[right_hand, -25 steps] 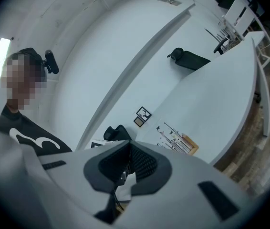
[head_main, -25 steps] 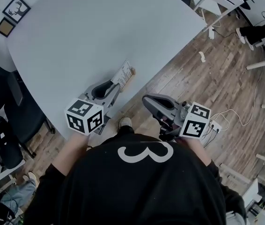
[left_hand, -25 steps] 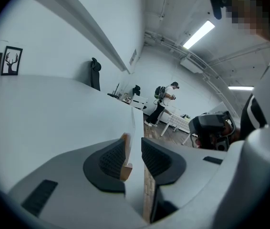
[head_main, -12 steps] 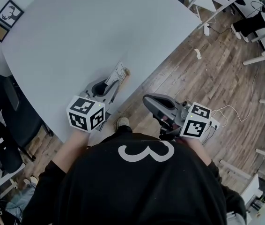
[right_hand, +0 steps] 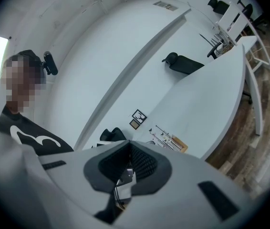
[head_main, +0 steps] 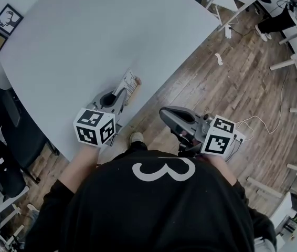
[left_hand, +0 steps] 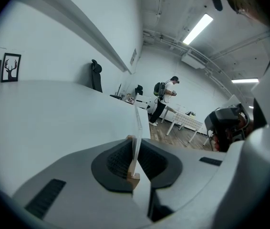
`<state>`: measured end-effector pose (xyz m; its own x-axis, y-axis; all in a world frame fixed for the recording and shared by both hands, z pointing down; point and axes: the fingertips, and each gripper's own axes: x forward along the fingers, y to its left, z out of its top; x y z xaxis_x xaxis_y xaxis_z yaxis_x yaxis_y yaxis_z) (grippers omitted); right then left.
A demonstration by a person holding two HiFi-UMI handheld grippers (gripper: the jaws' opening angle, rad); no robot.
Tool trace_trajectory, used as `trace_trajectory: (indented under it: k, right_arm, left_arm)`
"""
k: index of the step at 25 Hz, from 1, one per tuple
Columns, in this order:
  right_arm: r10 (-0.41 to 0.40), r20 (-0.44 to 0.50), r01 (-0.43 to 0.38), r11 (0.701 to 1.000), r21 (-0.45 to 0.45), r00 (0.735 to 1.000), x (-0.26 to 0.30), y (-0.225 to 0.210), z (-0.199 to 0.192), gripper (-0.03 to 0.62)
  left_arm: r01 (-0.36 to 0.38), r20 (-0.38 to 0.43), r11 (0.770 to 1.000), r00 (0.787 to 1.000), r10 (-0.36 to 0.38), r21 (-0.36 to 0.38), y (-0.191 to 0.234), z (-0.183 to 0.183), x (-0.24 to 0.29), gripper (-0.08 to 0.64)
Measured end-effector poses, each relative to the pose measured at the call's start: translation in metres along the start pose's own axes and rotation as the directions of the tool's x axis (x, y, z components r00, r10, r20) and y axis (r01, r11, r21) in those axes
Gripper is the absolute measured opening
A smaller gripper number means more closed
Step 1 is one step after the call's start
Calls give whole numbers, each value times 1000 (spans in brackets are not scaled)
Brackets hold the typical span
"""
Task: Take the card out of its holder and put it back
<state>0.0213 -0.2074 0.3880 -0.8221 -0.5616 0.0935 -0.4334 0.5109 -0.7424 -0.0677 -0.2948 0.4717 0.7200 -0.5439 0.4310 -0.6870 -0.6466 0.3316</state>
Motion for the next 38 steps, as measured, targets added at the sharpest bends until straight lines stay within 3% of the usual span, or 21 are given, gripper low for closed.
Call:
trace_trajectory:
  k: [24, 33, 38]
  right_arm:
    - [18, 7, -18, 1000, 4, 1000, -24, 11, -6, 11]
    - [52, 10, -52, 999, 5, 999, -41, 22, -11, 11]
    - [70, 2, -70, 998, -1, 998, -51, 31, -18, 11]
  left_arm:
    - [-73, 72, 995, 995, 69, 63, -8, 24, -14, 26]
    - [-139, 143, 985, 982, 124, 99, -22, 45, -35, 26]
    - [-164, 194, 983, 970, 146, 82, -32, 55, -57, 26]
